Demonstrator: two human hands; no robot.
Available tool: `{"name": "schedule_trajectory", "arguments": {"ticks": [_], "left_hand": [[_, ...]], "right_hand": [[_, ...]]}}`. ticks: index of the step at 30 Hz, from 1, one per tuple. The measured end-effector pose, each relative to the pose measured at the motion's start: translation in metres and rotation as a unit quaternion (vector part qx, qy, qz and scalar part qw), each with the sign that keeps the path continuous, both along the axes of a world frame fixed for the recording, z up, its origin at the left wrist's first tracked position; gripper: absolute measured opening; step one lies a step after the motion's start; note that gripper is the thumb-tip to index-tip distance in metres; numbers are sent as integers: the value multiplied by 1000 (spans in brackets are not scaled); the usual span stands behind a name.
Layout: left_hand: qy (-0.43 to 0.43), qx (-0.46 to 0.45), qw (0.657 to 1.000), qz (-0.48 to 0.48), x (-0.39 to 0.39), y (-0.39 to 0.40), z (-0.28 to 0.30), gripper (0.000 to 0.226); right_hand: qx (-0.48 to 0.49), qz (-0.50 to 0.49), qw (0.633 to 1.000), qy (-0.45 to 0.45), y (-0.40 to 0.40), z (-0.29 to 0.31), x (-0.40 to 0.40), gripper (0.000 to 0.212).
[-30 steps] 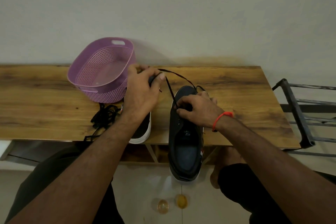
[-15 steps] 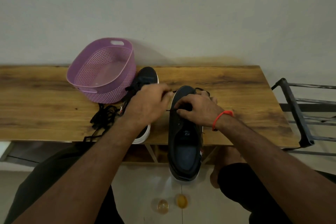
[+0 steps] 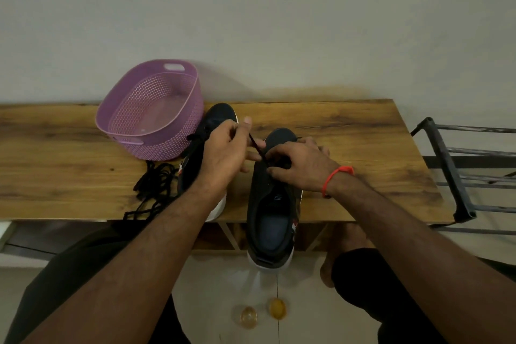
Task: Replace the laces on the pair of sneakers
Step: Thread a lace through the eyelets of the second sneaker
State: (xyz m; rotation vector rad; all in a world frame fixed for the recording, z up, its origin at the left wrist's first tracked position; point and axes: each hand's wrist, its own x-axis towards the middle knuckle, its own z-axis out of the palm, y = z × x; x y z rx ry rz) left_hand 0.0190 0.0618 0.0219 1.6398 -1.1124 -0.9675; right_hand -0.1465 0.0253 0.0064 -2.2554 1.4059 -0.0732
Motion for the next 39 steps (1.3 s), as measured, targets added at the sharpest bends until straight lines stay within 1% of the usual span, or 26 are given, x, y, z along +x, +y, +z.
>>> {"name": "schedule_trajectory", "arguments": {"ticks": [1, 2, 3, 4, 5, 7, 9, 10, 11, 12, 13, 15, 16, 17, 19, 21, 24, 28, 30, 33, 35, 36, 38, 39], "left_hand": [[-67, -6, 998, -15, 4, -1, 1, 24], [-169, -15, 985, -26, 10, -2, 2, 22], [-275, -18, 960, -39, 15, -3, 3, 20], [-351, -15, 934, -61, 20, -3, 4, 17], [-390, -13, 916, -94, 22, -1, 7, 18], [-441, -18, 884, -156, 22, 2, 10, 31], [-506, -17, 845, -171, 22, 2, 12, 47], [-523, -7, 836, -167, 24, 1, 12, 51], [-532, 8, 833, -155, 27, 0, 12, 52], [-530, 16, 837, -135, 29, -2, 12, 49], [-522, 12, 846, -108, 32, -3, 12, 43], [-503, -21, 863, -47, 38, -6, 11, 29], [-500, -26, 865, -24, 41, -6, 10, 27], [-503, -3, 864, -14, 44, -7, 9, 32], [-514, 79, 854, -20, 48, -8, 7, 40], [-537, 115, 835, -23, 46, -9, 4, 40], [-566, 111, 817, -11, 44, -9, 0, 37], [-570, 120, 813, 2, 42, -10, -4, 42], [-579, 110, 808, 11, 40, -11, -5, 35], [-588, 53, 807, 19, 38, -10, -5, 23], [-572, 1, 820, 16, 38, -11, -5, 20], [-550, -24, 835, 10, 37, -12, -5, 19], [-468, -69, 881, -26, 33, -14, -3, 19], [-403, -92, 909, -63, 30, -15, -1, 19]], "right_hand": [[9, 0, 1000, -2, -1, 0, -1, 39], [18, 1, 1000, -3, -1, 1, -1, 39], [26, 2, 1000, -3, -2, 2, 0, 40], [32, 4, 999, -1, -2, 3, 0, 41], [37, 7, 999, 3, -3, 4, 0, 42], [43, 11, 999, 10, -4, 6, -1, 44], [48, 18, 999, 11, -5, 8, -2, 45], [50, 23, 998, 9, -5, 10, -3, 45], [51, 29, 998, 6, -5, 11, -4, 46], [52, 36, 998, 3, -5, 11, -6, 48], [55, 41, 998, 1, -5, 12, -7, 49], [65, 49, 997, -8, -5, 12, -8, 49], [67, 52, 996, -12, -4, 12, -9, 48], [64, 55, 996, -18, -4, 11, -9, 48], [63, 46, 996, -36, -2, 11, -10, 51], [75, 22, 995, -55, -2, 12, -13, 59], [86, 3, 994, -72, -4, 13, -16, 62], [92, 6, 991, -97, -3, 13, -17, 57], [92, 8, 991, -97, -2, 13, -16, 56], [91, 2, 991, -97, -2, 12, -15, 55], [89, -11, 989, -119, -2, 11, -16, 50], [84, -17, 987, -137, -3, 11, -16, 48], [70, -34, 983, -168, -6, 10, -18, 45], [60, -45, 981, -181, -7, 11, -19, 47]]}}
